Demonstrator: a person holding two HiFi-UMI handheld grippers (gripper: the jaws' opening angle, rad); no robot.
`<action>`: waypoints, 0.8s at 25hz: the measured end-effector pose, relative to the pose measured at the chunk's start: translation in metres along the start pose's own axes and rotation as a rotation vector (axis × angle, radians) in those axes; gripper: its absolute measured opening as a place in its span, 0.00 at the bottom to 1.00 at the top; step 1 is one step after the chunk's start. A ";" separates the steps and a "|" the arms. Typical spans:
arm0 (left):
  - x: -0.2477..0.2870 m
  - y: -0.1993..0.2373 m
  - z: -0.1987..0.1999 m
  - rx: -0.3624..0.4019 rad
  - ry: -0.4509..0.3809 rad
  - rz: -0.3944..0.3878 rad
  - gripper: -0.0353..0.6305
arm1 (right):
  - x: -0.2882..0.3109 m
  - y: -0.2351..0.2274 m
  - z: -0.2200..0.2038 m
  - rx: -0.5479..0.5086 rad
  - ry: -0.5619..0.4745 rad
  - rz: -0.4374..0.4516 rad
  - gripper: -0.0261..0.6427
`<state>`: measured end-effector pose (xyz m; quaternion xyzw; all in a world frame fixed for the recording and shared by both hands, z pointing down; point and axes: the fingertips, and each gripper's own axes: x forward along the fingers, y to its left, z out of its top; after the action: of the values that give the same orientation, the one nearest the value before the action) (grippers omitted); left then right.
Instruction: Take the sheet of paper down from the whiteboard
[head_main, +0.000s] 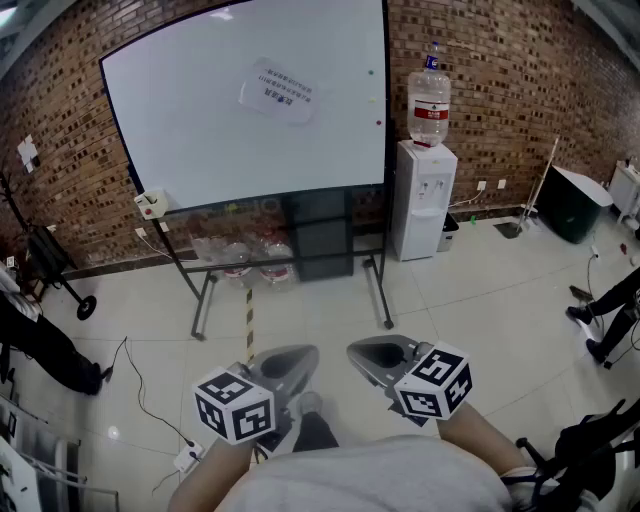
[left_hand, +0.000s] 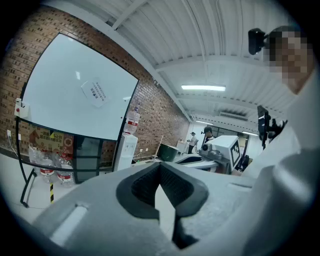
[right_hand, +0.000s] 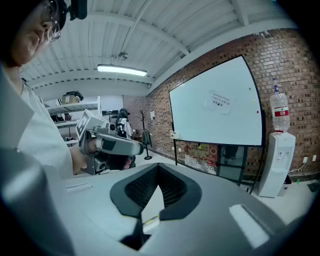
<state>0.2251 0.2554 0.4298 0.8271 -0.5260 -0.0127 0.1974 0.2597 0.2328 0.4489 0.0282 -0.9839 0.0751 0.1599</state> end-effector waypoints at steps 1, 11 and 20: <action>0.003 0.011 0.002 -0.003 -0.001 0.003 0.05 | 0.009 -0.007 0.001 0.000 0.003 0.001 0.04; 0.056 0.182 0.070 -0.016 0.008 0.001 0.05 | 0.145 -0.125 0.056 0.020 0.017 -0.002 0.04; 0.106 0.414 0.189 0.064 -0.053 -0.010 0.05 | 0.326 -0.277 0.149 -0.012 -0.012 -0.092 0.04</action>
<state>-0.1290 -0.0488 0.4159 0.8351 -0.5269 -0.0186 0.1568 -0.0737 -0.0747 0.4519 0.0730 -0.9829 0.0614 0.1573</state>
